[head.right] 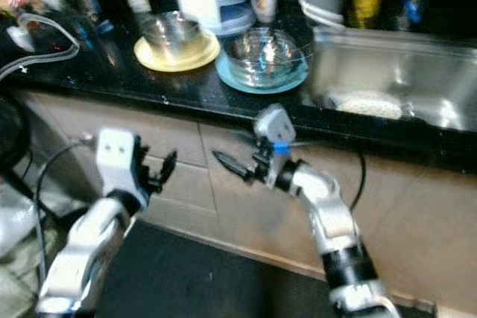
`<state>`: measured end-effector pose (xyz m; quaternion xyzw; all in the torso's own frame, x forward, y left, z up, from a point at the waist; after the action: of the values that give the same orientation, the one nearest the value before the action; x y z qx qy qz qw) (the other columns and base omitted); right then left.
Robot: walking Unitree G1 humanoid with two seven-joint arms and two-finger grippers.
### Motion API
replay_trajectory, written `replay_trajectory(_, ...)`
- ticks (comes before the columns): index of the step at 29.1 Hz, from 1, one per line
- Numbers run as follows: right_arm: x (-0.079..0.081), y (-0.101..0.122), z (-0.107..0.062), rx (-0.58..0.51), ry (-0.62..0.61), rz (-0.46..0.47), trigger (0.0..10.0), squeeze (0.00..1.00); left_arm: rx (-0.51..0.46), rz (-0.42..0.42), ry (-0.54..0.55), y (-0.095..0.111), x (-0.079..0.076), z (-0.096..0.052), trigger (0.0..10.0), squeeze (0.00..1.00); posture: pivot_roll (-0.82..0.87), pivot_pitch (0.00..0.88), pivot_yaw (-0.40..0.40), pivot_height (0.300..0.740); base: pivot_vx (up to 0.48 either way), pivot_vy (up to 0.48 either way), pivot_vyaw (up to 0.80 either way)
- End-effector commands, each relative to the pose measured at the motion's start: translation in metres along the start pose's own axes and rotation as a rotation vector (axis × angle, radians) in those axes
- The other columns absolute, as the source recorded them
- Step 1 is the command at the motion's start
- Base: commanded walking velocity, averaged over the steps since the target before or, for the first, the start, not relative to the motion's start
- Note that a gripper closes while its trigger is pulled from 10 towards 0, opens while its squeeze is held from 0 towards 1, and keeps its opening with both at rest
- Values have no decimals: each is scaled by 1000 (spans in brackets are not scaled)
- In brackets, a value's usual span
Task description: Kitchen organization
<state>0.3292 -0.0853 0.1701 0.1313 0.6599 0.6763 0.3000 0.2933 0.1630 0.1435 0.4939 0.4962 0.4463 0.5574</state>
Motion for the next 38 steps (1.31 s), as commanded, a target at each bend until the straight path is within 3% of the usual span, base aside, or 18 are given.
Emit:
replay_trajectory(1,5,-3,3,16,7,10,10000,0,36,2,25,-7,10,-3,10000,0,36,0,26,740,394,0,0)
replay_trajectory(8,9,5,7,-24,34,21,10000,0,58,3,29,-16,14,-4,10000,0,41,0,28,740,395,0,0)
replay_trajectory(12,22,30,8,-146,157,59,10000,0,68,4,30,-21,18,-4,10000,0,43,0,30,740,391,0,191)
replay_trajectory(16,26,42,10,-187,187,67,10000,0,70,3,33,-23,20,-4,10000,0,43,0,31,740,385,0,763)
replay_trajectory(18,33,63,11,-245,256,79,10000,0,76,-6,25,-27,22,-4,10000,0,44,0,30,740,345,0,763)
replay_trajectory(26,37,89,17,-278,294,38,10000,0,72,-20,15,-31,22,-3,10000,0,46,0,27,740,112,0,190)
replay_trajectory(27,36,96,23,-233,260,-51,10000,0,71,-17,18,-33,23,-3,10000,0,46,0,27,740,0,0,0)
replay_trajectory(31,34,100,36,-134,170,-143,10000,0,70,-11,25,-34,25,-2,10000,0,44,0,26,740,0,0,0)
replay_trajectory(36,43,102,55,85,146,-187,10000,0,65,-3,43,-37,28,-1,10000,0,50,0,17,740,0,0,0)
replay_trajectory(38,43,102,55,92,147,-187,10000,0,64,-3,43,-37,28,-1,10000,0,50,0,17,740,0,0,0)
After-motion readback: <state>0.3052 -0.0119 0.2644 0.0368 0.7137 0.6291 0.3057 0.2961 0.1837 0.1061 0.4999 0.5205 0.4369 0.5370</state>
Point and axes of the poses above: a point about 5 cm out from each wrist's last joint towards the gripper, its own z axis pointing out of the wrist towards the gripper, its own y axis along the axis of the wrist's last joint, x = y × z, the point moved 2 cm from there along z, pointing out of the wrist towards the gripper, and after that the axes turned 7 degrees about -z, right-handed, at the moved point
